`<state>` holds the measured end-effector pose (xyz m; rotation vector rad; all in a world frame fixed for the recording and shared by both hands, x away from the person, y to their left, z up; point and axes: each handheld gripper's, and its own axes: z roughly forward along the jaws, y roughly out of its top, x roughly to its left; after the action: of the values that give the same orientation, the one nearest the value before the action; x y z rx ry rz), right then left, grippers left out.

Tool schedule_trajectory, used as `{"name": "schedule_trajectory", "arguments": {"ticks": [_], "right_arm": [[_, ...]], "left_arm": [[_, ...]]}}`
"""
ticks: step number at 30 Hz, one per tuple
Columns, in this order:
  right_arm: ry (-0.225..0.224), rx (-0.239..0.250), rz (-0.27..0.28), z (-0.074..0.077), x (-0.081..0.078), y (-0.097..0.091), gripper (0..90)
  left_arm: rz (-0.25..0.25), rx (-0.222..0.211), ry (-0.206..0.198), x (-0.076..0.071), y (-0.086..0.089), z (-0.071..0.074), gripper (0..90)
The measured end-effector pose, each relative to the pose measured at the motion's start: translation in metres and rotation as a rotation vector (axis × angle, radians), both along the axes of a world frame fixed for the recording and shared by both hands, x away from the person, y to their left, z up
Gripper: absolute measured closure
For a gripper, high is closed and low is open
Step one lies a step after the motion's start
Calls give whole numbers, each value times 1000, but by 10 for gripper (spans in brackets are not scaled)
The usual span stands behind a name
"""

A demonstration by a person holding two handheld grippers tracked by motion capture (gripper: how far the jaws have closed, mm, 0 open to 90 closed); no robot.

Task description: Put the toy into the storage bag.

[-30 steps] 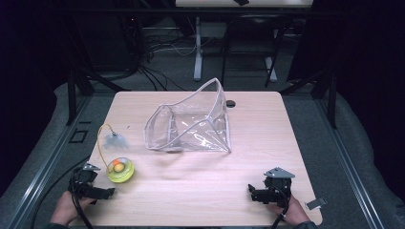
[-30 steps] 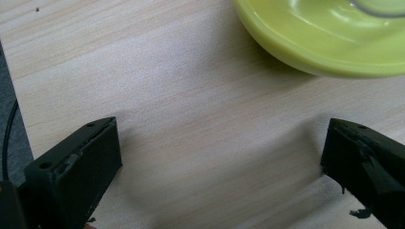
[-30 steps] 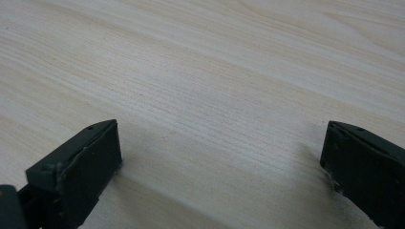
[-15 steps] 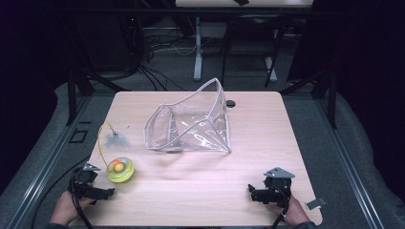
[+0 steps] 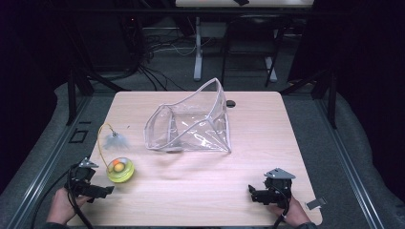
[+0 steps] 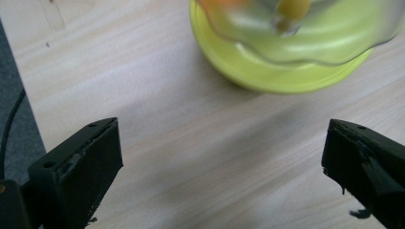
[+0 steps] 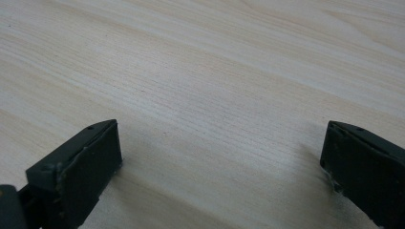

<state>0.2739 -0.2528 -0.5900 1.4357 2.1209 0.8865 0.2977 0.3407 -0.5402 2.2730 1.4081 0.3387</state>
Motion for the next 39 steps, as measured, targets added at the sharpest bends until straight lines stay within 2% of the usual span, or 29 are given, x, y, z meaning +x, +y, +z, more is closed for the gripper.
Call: {"name": "schedule_trajectory", "arguments": {"ticks": [9, 13, 14, 18, 24, 28, 32, 34, 37, 38, 39], "right_arm": [[0, 0, -1, 0, 0, 0, 0], [-2, 0, 0, 0, 0, 0, 0], [-2, 0, 0, 0, 0, 0, 0], [0, 0, -1, 0, 0, 0, 0], [0, 0, -1, 0, 0, 0, 0], [0, 0, -1, 0, 0, 0, 0], [-2, 0, 0, 0, 0, 0, 0], [0, 0, -1, 0, 0, 0, 0], [-2, 0, 0, 0, 0, 0, 0], [0, 0, -1, 0, 0, 0, 0], [-2, 0, 0, 0, 0, 0, 0]], "left_arm": [[-15, -21, -49, -3, 0, 16, 0], [-3, -61, -86, -4, 2, 26, 0], [-3, -61, -86, -4, 2, 26, 0], [-4, -59, -129, -4, 2, 33, 0], [-1, -63, -155, -1, 2, 39, 0], [8, -97, -188, 2, 3, 46, 0], [-1, -104, -196, 5, 2, 48, 0], [-15, -94, -208, 8, 0, 53, 0], [-21, -102, -209, 9, -2, 56, 0], [-18, -103, -227, 10, -4, 59, 0], [-22, -104, -222, 10, -4, 61, 0]]}}
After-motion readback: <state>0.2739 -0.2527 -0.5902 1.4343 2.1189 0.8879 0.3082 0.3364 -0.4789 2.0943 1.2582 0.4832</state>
